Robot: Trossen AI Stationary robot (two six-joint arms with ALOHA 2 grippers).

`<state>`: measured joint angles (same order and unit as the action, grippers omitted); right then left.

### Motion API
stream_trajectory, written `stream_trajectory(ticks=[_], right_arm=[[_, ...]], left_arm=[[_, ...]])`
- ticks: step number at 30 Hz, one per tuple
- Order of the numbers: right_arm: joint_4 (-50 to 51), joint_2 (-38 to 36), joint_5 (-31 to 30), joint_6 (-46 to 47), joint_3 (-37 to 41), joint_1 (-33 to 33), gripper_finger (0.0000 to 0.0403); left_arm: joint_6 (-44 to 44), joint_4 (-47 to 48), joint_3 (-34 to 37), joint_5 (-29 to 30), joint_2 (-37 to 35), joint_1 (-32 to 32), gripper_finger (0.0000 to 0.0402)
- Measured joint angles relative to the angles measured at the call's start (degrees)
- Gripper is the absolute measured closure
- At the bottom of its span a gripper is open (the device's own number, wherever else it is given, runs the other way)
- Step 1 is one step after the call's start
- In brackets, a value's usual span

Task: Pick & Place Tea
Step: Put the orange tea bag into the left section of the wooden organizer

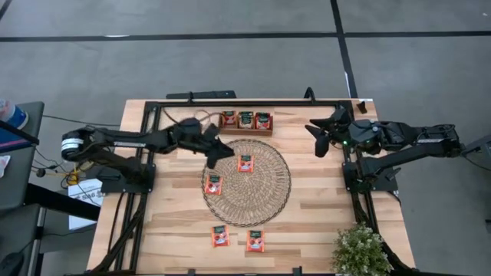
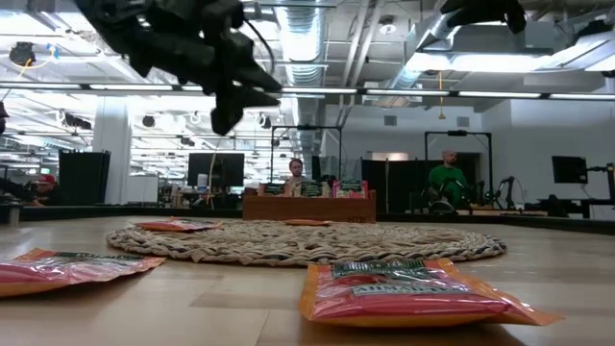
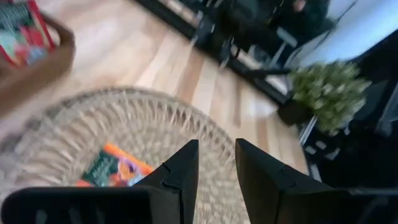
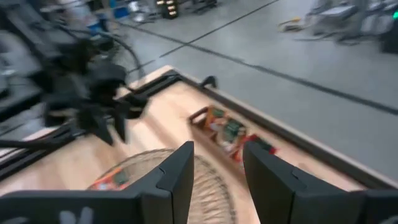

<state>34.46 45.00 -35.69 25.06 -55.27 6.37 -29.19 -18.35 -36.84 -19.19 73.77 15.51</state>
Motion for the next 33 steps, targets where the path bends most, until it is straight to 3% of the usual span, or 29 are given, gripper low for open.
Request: stream_trajectory(ticks=[5,12,16,23,28,33], right_arm=[[-0.2,-1.9,6.3,0.0,0.0,0.0,0.0273],[-0.2,-2.0,10.4,-0.2,0.0,0.0,0.0273],[-0.2,-2.0,10.5,-1.1,0.0,0.0,0.0273],[-0.2,-2.0,12.4,-1.6,0.0,0.0,0.0273],[-0.2,-2.0,13.1,-2.6,0.0,0.0,0.0273],[-0.2,-2.0,13.2,-3.0,0.0,0.0,0.0273]], left_arm=[[4.2,5.0,-6.4,0.6,7.6,-3.7,0.0305],[19.8,34.0,-25.6,9.9,19.0,-5.1,0.0305],[25.3,44.5,-33.8,14.7,25.9,-4.6,0.0305],[33.0,50.9,-41.9,17.4,33.7,-5.4,0.0305],[39.8,50.8,-42.9,22.6,35.7,-6.7,0.0305],[40.2,50.2,-42.9,23.9,36.9,-7.0,0.0305]])
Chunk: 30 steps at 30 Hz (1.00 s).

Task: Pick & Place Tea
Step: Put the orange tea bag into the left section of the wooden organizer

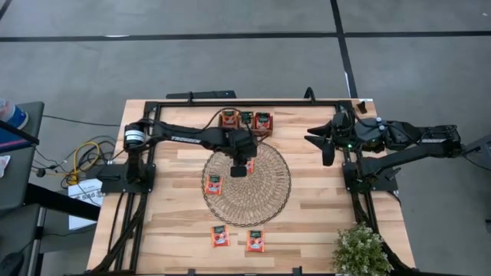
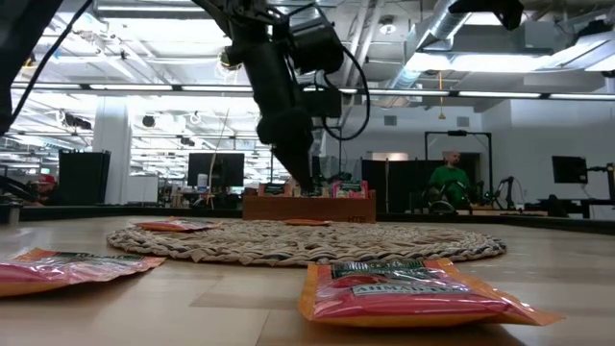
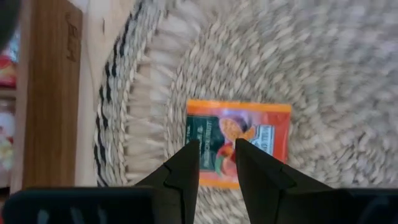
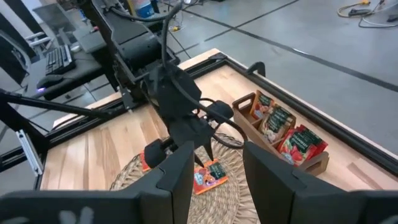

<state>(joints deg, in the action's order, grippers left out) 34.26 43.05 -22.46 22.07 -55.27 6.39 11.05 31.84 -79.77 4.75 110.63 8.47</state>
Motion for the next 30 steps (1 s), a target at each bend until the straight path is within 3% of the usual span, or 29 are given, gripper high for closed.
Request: stream_trajectory(ticks=[18,25,30], right_arm=[[-0.4,-2.3,0.1,-5.0,0.8,0.9,0.0273],[-9.3,-10.1,-0.4,-4.5,9.9,6.1,0.0273],[-16.5,-15.6,-4.9,-3.4,17.4,8.0,0.0273]], left_arm=[[-0.8,-2.2,0.0,0.0,3.5,0.2,0.0305],[-1.3,-2.4,0.0,0.1,3.4,0.2,0.0305],[-1.4,-2.5,0.0,0.1,3.4,0.6,0.0305]])
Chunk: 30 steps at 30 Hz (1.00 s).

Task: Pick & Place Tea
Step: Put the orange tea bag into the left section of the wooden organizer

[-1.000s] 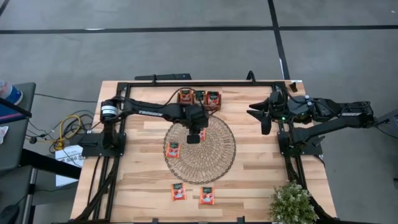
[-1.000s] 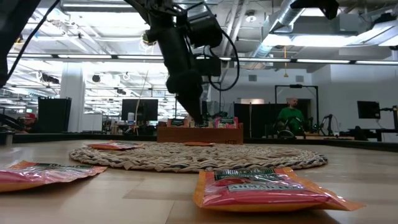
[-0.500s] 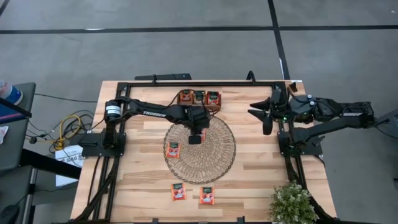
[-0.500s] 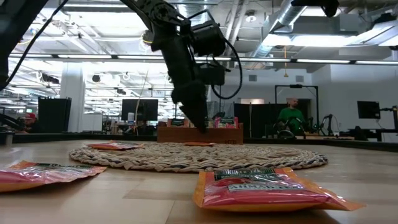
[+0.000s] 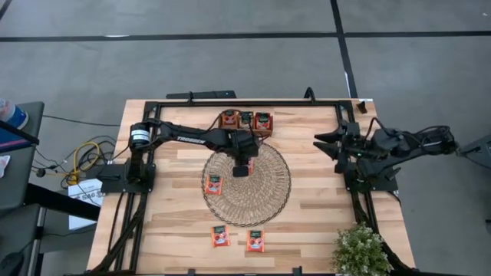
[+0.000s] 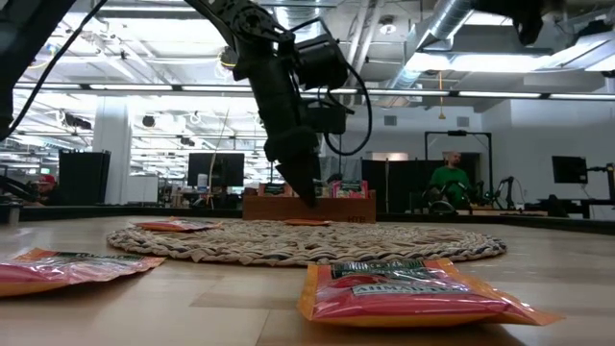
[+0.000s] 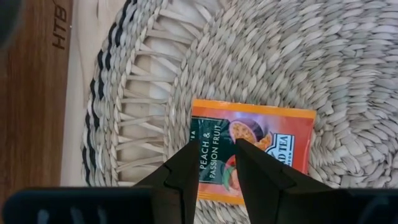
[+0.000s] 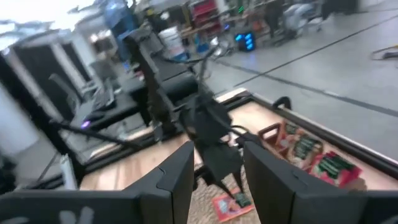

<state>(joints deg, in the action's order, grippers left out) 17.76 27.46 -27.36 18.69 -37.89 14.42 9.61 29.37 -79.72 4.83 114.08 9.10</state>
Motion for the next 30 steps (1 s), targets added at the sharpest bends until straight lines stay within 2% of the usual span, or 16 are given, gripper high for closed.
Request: stream_trajectory(ticks=[4,11,15,20,22,27,30], right_arm=[[-3.4,-1.2,-2.6,1.5,4.2,-1.4,0.0273],[-4.6,-1.1,-1.7,-0.3,7.5,-5.7,0.0273],[-6.0,-1.1,4.9,-5.0,7.5,-9.9,0.0273],[-6.0,-7.6,13.4,-6.4,7.3,-15.3,0.0273],[-7.2,-9.2,16.1,-5.7,9.5,-16.5,0.0273],[-23.1,-10.7,21.6,-3.6,19.2,-17.2,0.0273],[-24.0,-10.6,21.3,-2.1,22.1,-17.3,0.0273]], left_arm=[[0.0,0.2,0.0,0.0,0.0,0.1,0.0305],[-0.2,0.6,0.0,0.0,0.0,0.0,0.0305],[-0.2,0.9,0.0,0.0,0.0,0.0,0.0305],[-0.2,1.0,0.0,0.0,0.0,0.0,0.0305],[-0.2,1.0,0.0,0.0,0.0,0.0,0.0305],[-0.1,1.0,0.0,0.0,0.0,0.0,0.0305],[-0.1,1.0,0.0,0.0,0.0,0.0,0.0305]])
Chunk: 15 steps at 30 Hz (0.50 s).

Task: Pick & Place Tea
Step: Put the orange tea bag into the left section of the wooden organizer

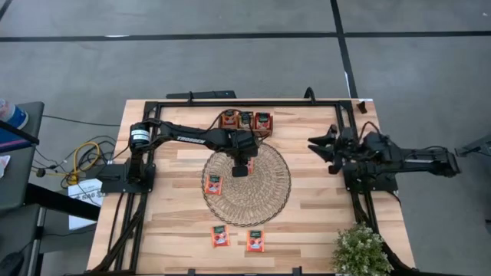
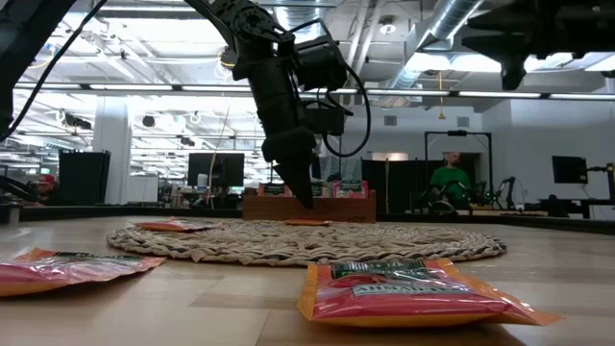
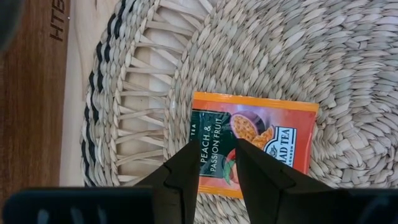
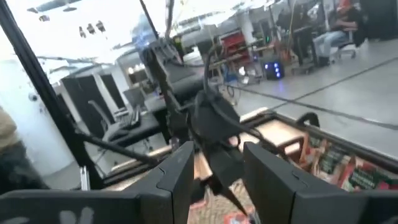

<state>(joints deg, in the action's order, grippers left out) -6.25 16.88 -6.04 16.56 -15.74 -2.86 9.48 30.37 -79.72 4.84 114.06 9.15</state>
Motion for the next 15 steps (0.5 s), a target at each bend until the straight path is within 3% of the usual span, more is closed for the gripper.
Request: stream_trajectory(ticks=[5,11,15], right_arm=[[0.2,-1.5,0.2,-2.7,-0.3,-2.5,0.0273],[13.7,-4.6,4.3,-1.2,-1.8,-7.1,0.0273],[15.4,-4.6,4.8,-1.0,-1.8,-7.9,0.0273]], left_arm=[[0.4,0.1,0.0,0.0,0.0,0.0,0.0305],[0.6,2.1,-1.3,0.0,0.0,0.0,0.0305],[0.6,2.5,-4.0,0.0,-0.1,0.3,0.0305]])
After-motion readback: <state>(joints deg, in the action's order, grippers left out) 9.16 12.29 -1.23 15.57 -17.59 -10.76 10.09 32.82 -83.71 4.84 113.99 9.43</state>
